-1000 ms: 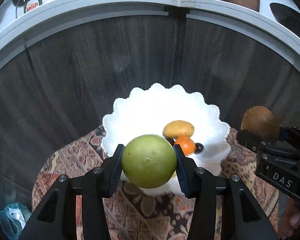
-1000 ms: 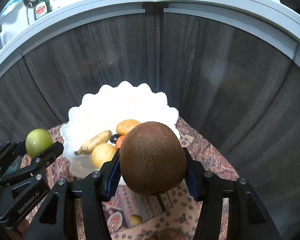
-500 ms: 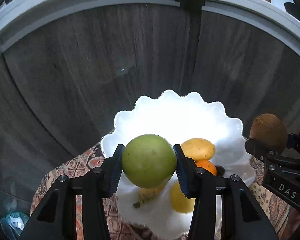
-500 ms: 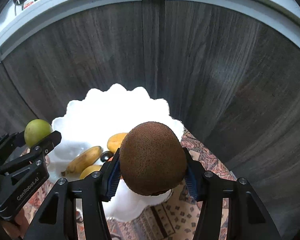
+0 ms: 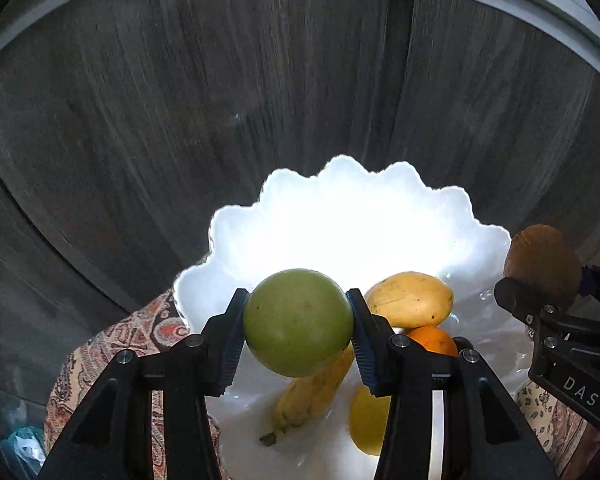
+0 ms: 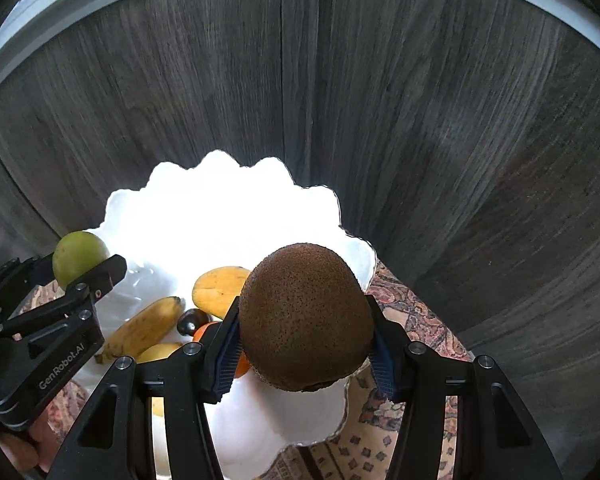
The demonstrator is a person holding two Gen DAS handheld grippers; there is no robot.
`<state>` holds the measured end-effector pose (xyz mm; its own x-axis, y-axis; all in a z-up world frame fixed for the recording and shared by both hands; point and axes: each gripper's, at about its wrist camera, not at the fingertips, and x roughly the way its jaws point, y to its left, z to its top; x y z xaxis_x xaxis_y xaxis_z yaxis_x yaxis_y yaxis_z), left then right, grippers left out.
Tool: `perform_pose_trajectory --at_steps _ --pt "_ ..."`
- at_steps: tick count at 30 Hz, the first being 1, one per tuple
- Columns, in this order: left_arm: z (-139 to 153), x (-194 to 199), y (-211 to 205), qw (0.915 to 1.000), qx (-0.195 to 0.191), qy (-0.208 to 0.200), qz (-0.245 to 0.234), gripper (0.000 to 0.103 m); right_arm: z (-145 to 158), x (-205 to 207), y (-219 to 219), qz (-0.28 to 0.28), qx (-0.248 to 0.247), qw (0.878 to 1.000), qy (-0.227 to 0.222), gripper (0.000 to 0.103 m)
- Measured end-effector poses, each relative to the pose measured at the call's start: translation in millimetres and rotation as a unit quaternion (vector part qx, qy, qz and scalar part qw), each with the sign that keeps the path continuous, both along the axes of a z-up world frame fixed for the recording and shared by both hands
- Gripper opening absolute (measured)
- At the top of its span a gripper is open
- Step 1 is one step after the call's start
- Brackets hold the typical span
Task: Organize fruits
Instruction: 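Open the left gripper over the bowl while the right gripper releases the kiwi, then withdraw both grippers and move the right gripper toward the last mandarin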
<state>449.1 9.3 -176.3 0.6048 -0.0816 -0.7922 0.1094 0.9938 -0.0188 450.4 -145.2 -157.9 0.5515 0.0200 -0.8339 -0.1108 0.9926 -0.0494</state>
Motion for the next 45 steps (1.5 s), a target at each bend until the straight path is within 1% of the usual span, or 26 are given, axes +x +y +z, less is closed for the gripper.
perform_pose_trajectory --at_steps 3,4,6,8,10,11,12,16,20,26,31,37,40,45 --pt "-3 0 0 1.0 -0.002 0.005 -0.001 0.048 -2 1 1 0.003 -0.006 1.0 0.003 0.056" --pt "-2 -2 0 1.0 0.0 0.0 -0.003 0.051 -3 1 0 0.003 -0.005 1.0 0.005 0.056" --pt "2 -6 -1 0.9997 0.017 -0.015 -0.003 0.059 -4 1 -1 0.004 -0.001 1.0 0.009 0.057" --pt "5 -8 0 0.9995 0.024 -0.022 0.001 0.072 -3 0 0 0.005 -0.006 1.0 0.005 0.06" --pt "9 -11 4 0.9996 0.017 -0.024 0.004 0.076 1 -1 1 0.003 -0.014 1.0 -0.003 0.071" --pt "11 -12 6 0.9995 0.017 -0.024 0.007 0.08 4 -2 1 0.001 -0.018 1.0 -0.009 0.081" --pt "13 -12 7 0.9995 0.017 -0.027 0.008 0.082 9 -3 2 -0.001 -0.024 1.0 -0.017 0.085" --pt "21 -20 12 0.9991 0.017 -0.036 0.012 0.087 18 -8 1 -0.003 -0.026 0.999 -0.028 0.086" --pt "29 -32 14 0.9989 0.02 -0.04 0.015 0.096 25 -18 0 -0.008 -0.02 0.999 -0.033 0.087" --pt "45 -53 16 0.9982 0.028 -0.051 0.013 0.097 40 -40 0 -0.008 -0.021 0.999 -0.045 0.087" --pt "62 -75 19 0.9982 0.015 -0.057 0.014 0.098 59 -60 -1 -0.009 -0.019 0.998 -0.058 0.087" --pt "76 -106 15 0.9979 0.002 -0.063 0.009 0.098 82 -96 -5 -0.012 -0.008 0.996 -0.083 0.087" --pt "82 -125 11 0.9978 0.002 -0.066 0.006 0.098 87 -113 -12 -0.015 -0.009 0.996 -0.087 0.087" --pt "84 -150 3 0.998 0.001 -0.064 0.0 0.098 85 -136 -23 -0.022 -0.008 0.996 -0.084 0.087"
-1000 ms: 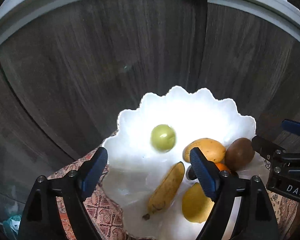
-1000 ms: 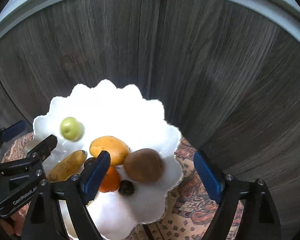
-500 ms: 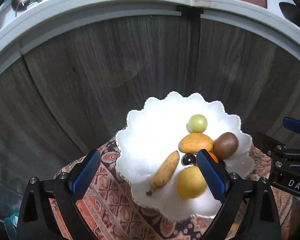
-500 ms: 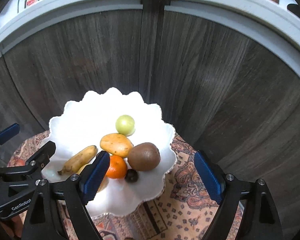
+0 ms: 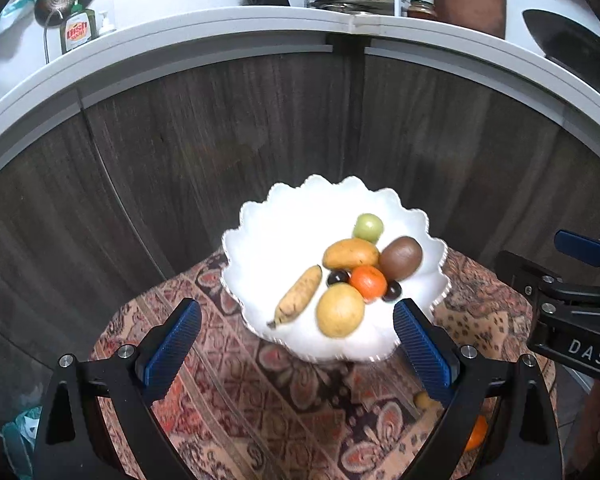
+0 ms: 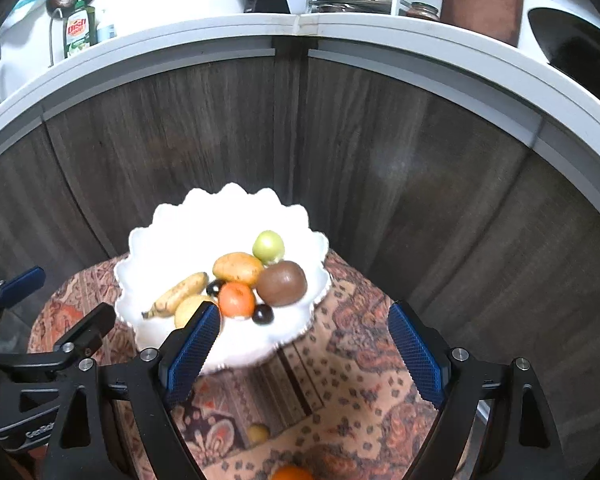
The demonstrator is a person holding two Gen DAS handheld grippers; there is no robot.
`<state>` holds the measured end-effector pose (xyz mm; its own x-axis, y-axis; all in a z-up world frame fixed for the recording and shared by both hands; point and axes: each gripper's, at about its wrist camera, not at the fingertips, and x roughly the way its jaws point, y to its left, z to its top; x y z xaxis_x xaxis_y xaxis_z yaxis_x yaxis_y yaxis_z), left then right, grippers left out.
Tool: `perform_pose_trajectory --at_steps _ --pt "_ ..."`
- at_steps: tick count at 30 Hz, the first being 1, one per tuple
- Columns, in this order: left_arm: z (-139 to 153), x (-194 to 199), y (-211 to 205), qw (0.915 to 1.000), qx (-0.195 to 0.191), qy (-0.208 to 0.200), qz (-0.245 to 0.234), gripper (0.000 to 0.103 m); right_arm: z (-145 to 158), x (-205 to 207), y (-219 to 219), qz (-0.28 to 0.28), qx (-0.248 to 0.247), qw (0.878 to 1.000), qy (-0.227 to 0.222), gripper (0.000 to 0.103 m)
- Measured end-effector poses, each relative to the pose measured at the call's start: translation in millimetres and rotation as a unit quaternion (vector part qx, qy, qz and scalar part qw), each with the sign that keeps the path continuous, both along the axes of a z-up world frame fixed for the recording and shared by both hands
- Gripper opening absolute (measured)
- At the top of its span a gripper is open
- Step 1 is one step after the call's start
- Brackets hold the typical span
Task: Organize fruits
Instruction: 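Withdraw both grippers and move the right gripper toward the last mandarin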
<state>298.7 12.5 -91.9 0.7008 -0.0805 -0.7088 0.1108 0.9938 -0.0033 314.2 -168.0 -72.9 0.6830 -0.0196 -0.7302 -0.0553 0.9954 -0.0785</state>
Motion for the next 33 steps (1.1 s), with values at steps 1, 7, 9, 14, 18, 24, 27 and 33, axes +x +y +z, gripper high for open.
perform_pose_trajectory --at_steps 1,7,9,14,18,24,27,33 --pt "-2 -6 -3 1.0 -0.001 0.003 -0.002 0.098 -1 -4 -2 -0.002 0.002 1.0 0.001 0.087" --pt "-12 -28 -12 1.0 0.002 0.009 -0.002 0.098 -15 -30 -13 -0.013 0.008 1.0 0.013 0.087" --pt "-16 -36 -14 0.9999 0.003 0.011 -0.002 0.098 -22 -38 -16 -0.016 0.006 1.0 0.019 0.087" --pt "-33 -54 -16 0.9995 -0.008 0.03 0.003 0.098 -46 -56 -25 -0.024 0.014 0.999 0.04 0.087" --pt "-53 -67 -19 0.999 0.002 0.044 0.004 0.098 -68 -71 -27 -0.026 0.01 0.998 0.057 0.087" --pt "-79 -84 -17 0.9982 0.008 0.059 0.01 0.098 -99 -88 -23 -0.021 0.004 0.996 0.081 0.087" --pt "-91 -91 -15 0.9979 0.011 0.063 0.014 0.098 -112 -93 -21 -0.018 0.0 0.996 0.088 0.087" --pt "-106 -95 -11 0.9978 0.012 0.063 0.018 0.098 -134 -98 -18 -0.016 -0.004 0.995 0.102 0.085"
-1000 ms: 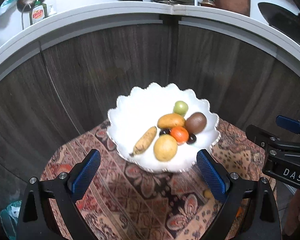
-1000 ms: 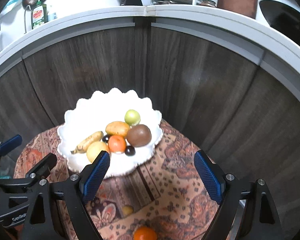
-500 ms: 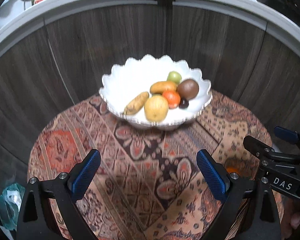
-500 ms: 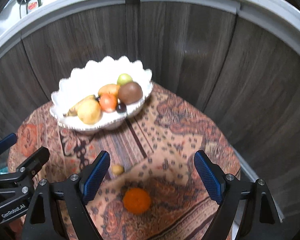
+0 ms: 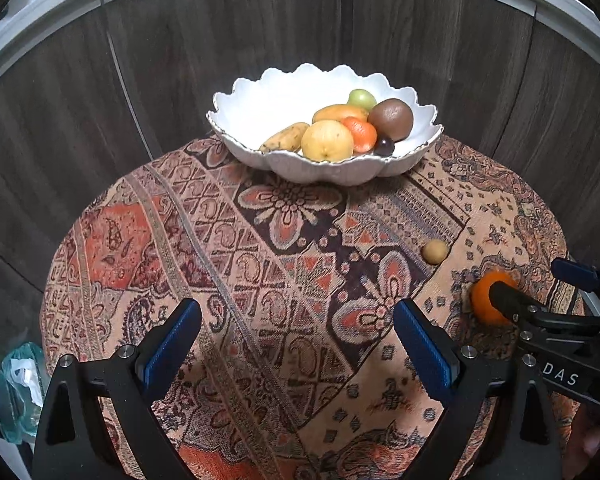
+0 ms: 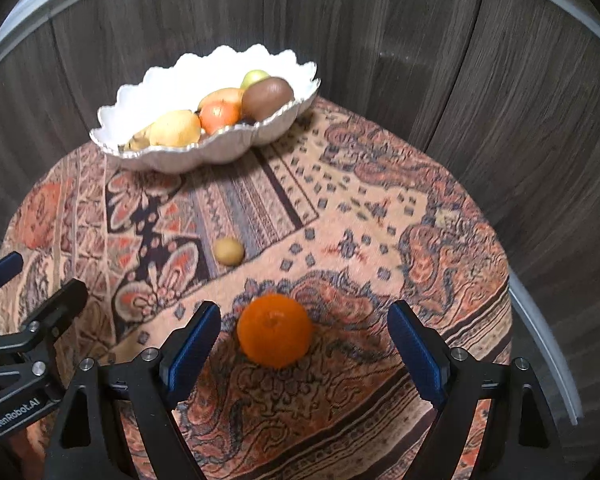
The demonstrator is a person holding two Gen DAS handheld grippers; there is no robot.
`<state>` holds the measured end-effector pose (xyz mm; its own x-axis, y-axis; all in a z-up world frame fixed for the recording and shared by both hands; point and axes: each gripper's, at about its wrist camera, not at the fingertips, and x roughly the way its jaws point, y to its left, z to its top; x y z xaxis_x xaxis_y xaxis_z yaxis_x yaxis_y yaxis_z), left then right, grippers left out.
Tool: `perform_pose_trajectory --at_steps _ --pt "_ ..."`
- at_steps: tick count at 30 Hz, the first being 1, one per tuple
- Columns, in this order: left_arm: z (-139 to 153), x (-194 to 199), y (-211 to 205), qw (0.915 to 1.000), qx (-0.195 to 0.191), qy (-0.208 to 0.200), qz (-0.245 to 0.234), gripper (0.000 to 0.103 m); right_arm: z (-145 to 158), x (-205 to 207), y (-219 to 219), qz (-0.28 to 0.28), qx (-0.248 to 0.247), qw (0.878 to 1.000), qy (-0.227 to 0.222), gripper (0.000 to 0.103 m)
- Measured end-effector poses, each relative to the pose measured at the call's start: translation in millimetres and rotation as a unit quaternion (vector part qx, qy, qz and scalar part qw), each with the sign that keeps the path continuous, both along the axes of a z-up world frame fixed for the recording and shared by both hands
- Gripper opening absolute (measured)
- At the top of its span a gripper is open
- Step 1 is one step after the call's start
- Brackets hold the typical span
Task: Organize fruits
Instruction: 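Withdraw both grippers and move the right gripper toward the last mandarin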
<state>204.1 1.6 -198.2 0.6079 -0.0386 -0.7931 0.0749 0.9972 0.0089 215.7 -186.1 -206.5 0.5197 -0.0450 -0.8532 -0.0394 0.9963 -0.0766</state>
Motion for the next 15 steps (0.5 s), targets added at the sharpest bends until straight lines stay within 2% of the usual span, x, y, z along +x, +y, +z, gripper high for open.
perform_pose_trajectory --at_steps 15 --pt "-25 1 3 0.9998 -0.004 0.021 0.007 0.098 -31 6 4 0.009 0.005 0.999 0.031 0.068"
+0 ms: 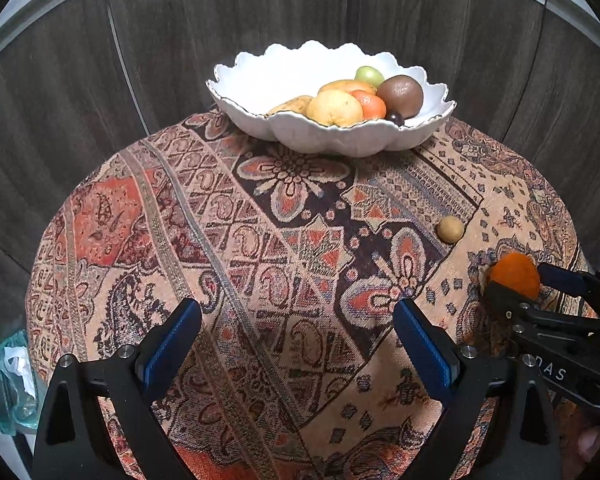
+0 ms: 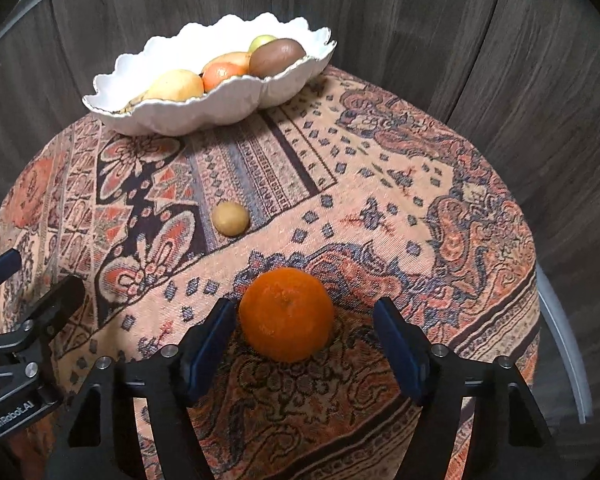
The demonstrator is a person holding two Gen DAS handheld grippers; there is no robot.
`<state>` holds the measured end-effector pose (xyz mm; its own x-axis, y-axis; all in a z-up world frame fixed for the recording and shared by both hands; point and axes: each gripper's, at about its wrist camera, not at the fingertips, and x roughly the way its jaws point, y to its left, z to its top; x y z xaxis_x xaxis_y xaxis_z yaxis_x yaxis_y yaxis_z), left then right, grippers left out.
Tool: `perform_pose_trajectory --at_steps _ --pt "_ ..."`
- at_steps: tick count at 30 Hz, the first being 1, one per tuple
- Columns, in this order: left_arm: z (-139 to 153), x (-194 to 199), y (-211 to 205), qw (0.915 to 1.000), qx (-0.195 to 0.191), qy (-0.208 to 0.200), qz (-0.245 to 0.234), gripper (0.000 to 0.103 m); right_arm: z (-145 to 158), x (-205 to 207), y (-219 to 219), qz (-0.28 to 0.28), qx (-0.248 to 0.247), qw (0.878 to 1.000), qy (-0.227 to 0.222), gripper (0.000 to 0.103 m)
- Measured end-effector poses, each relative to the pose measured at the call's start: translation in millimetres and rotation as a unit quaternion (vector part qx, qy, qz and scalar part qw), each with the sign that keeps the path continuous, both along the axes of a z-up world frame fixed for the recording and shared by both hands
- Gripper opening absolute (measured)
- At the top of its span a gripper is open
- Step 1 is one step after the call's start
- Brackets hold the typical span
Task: Organize fruits
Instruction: 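Withdraw both grippers and move the right gripper toward the last mandarin, then grasp the mandarin with the right gripper while the left gripper grasps the small yellow fruit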
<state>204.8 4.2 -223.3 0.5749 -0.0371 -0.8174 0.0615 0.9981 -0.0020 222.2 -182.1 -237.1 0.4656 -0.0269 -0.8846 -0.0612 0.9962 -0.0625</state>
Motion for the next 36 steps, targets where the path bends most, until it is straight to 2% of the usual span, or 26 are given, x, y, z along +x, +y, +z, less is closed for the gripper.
perform_pose_trajectory --at_steps 3,9,17,22,27,30,32,36 --pt "-3 0 -1 1.0 0.001 0.004 0.0 0.098 -5 2 0 0.001 0.007 1.0 0.008 0.058" --pt "-3 2 -3 1.0 0.0 0.007 -0.001 0.098 -7 4 1 0.011 0.021 1.0 0.009 0.048" --pt "0 4 -10 0.9999 0.007 0.004 -0.008 0.098 -6 3 -3 0.017 0.03 0.999 0.001 0.045" --pt "4 6 -22 0.9998 0.014 0.0 -0.017 0.098 4 0 -17 -0.001 0.026 0.999 -0.019 0.045" --pt "11 17 -46 0.9994 0.0 -0.01 -0.032 0.098 21 2 -39 -0.026 0.022 0.998 -0.044 0.045" --pt "9 29 -63 0.9989 0.007 -0.008 -0.046 0.093 26 6 -53 -0.04 0.024 0.998 -0.052 0.045" --pt "6 37 -75 0.9983 0.011 -0.004 -0.057 0.084 26 10 -61 -0.045 0.02 0.998 -0.05 0.045" --pt "1 52 -93 0.9971 0.017 -0.003 -0.074 0.079 26 15 -73 -0.054 0.018 0.997 -0.053 0.045"
